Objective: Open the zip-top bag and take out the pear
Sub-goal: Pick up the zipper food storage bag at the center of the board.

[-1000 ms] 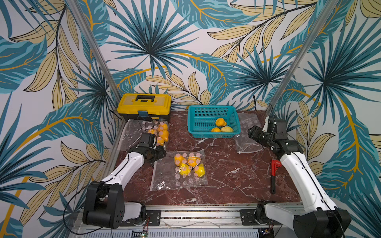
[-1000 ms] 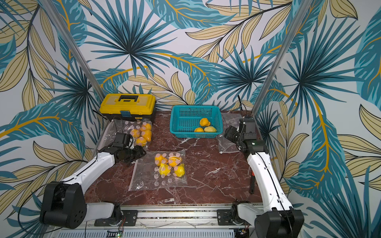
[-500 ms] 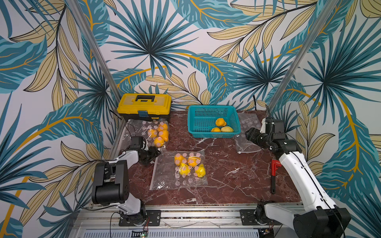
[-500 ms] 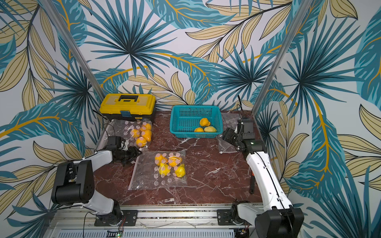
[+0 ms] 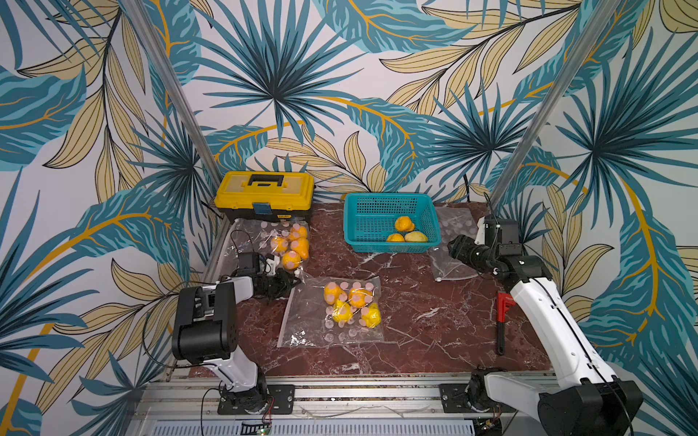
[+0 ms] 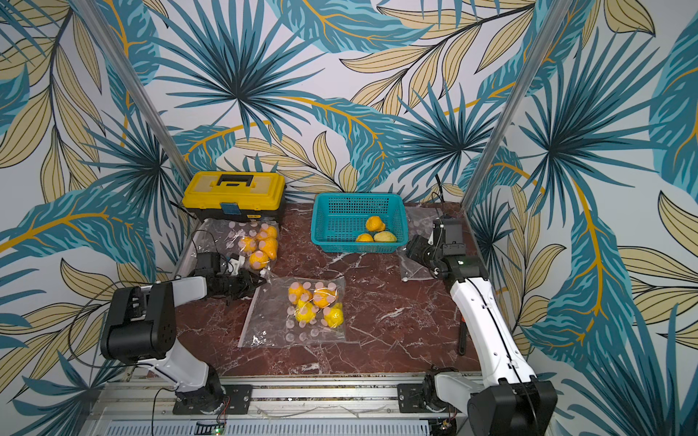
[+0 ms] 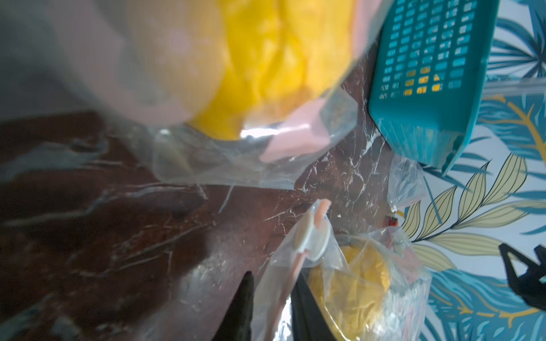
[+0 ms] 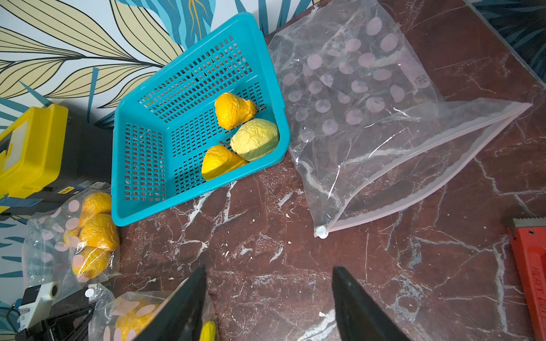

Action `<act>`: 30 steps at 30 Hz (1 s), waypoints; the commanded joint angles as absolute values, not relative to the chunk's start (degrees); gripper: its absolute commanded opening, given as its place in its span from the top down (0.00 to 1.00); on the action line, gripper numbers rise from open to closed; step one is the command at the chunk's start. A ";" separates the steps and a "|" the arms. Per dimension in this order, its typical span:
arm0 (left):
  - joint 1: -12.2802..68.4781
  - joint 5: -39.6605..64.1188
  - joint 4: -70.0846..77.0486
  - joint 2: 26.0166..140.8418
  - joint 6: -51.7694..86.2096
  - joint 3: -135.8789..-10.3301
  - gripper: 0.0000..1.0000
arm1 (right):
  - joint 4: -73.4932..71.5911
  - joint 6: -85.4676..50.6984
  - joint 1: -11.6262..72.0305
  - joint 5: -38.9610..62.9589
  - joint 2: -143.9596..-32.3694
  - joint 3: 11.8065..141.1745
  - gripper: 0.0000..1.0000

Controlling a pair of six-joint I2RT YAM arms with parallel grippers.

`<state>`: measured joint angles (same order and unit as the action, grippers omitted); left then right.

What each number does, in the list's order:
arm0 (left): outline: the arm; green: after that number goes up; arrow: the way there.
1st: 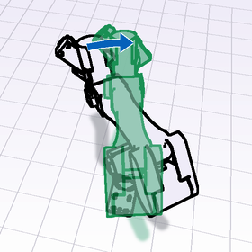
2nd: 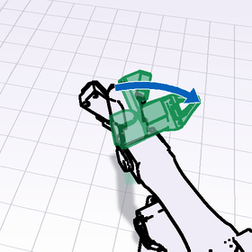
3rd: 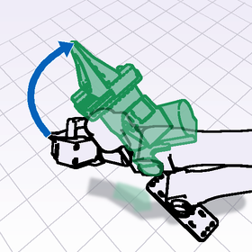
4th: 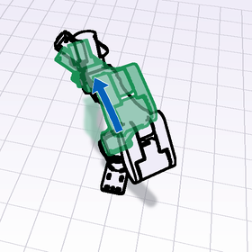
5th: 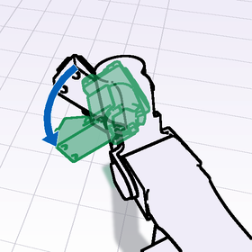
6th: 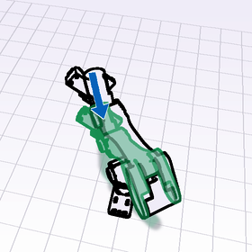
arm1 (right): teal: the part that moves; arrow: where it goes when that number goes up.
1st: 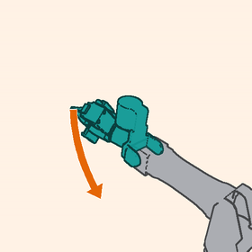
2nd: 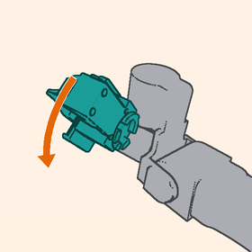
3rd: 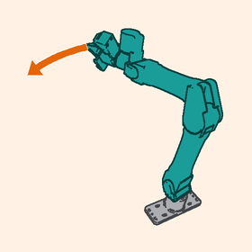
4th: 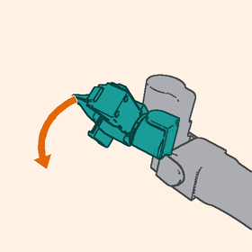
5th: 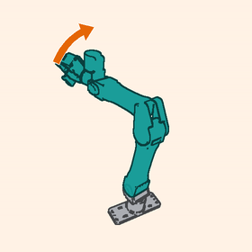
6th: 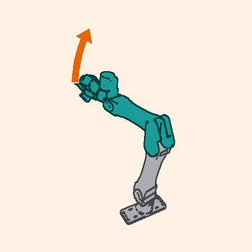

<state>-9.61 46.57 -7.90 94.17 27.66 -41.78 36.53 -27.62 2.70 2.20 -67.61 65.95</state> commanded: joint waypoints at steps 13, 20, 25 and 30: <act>0.24 45.48 -24.14 71.80 18.46 -52.95 1.00 | 28.59 -27.44 4.58 14.53 -65.20 66.00 0.32; 8.40 43.51 -32.30 67.41 12.93 -66.20 1.00 | 18.59 -28.31 4.81 22.67 -64.07 64.32 0.35; 11.70 45.83 -34.91 67.64 11.14 -74.85 1.00 | 13.04 -28.00 5.05 28.69 -64.10 64.39 0.36; 16.93 47.88 -40.33 70.91 6.37 -82.31 1.00 | 0.44 -27.32 6.07 34.91 -63.66 62.39 0.39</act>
